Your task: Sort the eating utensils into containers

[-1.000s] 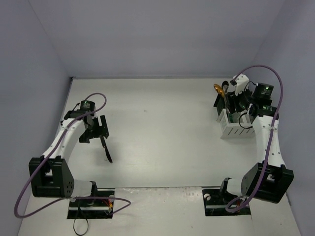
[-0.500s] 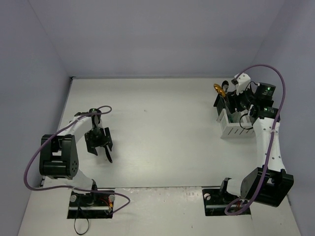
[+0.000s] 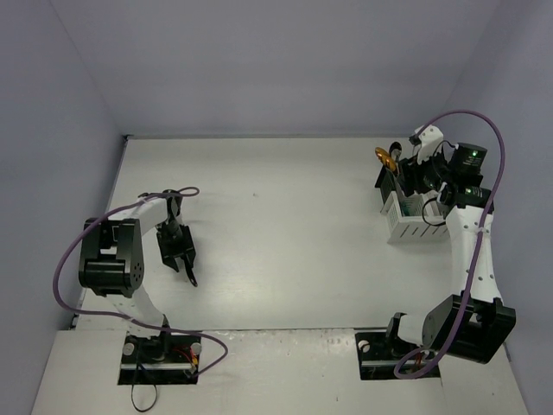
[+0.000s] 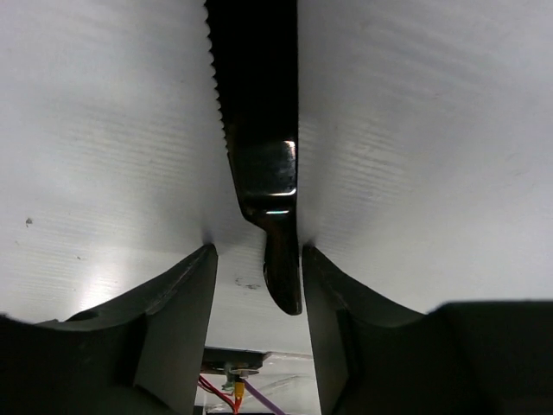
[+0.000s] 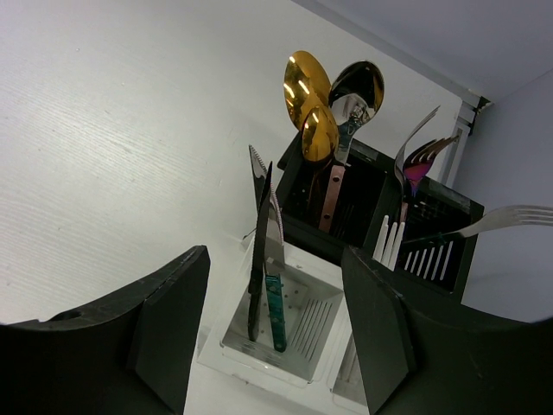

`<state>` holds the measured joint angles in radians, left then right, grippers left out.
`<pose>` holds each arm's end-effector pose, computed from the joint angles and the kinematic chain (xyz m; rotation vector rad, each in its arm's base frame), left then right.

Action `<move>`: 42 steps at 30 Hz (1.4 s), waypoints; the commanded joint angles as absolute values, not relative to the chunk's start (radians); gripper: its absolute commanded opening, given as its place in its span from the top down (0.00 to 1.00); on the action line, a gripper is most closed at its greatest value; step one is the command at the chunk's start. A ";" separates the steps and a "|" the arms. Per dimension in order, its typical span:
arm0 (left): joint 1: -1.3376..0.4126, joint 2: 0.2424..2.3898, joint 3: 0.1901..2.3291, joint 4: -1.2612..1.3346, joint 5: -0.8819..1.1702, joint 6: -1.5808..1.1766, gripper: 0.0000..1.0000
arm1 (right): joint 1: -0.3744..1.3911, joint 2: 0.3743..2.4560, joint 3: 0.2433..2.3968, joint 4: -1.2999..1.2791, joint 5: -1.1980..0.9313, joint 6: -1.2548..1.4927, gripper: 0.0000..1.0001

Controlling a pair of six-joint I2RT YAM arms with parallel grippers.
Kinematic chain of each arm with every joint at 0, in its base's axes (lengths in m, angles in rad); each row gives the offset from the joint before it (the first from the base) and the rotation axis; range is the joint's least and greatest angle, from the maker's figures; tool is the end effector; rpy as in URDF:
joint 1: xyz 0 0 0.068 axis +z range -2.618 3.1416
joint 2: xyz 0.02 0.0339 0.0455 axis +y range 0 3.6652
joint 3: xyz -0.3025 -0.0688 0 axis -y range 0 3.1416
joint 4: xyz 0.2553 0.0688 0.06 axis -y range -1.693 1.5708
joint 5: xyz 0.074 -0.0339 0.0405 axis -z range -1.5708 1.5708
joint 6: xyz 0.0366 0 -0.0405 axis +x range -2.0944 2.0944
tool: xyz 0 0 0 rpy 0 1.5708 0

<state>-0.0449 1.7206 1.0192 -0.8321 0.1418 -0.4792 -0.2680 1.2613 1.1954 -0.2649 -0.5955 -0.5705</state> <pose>0.3025 -0.0188 0.1836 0.6708 -3.0597 0.2300 0.2805 -0.0557 0.4108 -0.6612 1.7204 -0.0186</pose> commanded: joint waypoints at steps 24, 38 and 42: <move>-0.178 1.601 1.148 -0.653 0.144 -0.369 1.00 | -0.260 1.221 1.404 -0.210 -0.783 -0.337 0.27; -0.282 1.391 1.257 -0.607 0.215 -0.348 1.00 | 0.151 1.362 1.484 -0.153 -0.735 0.034 0.26; -0.314 1.350 1.280 -0.554 0.278 -0.369 1.00 | 0.255 1.457 1.545 -0.088 -0.714 0.179 0.28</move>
<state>-0.2808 1.4255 1.2055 -0.6518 0.1990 -0.3564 0.1760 1.3827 1.4570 -0.2200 -0.7361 -0.0225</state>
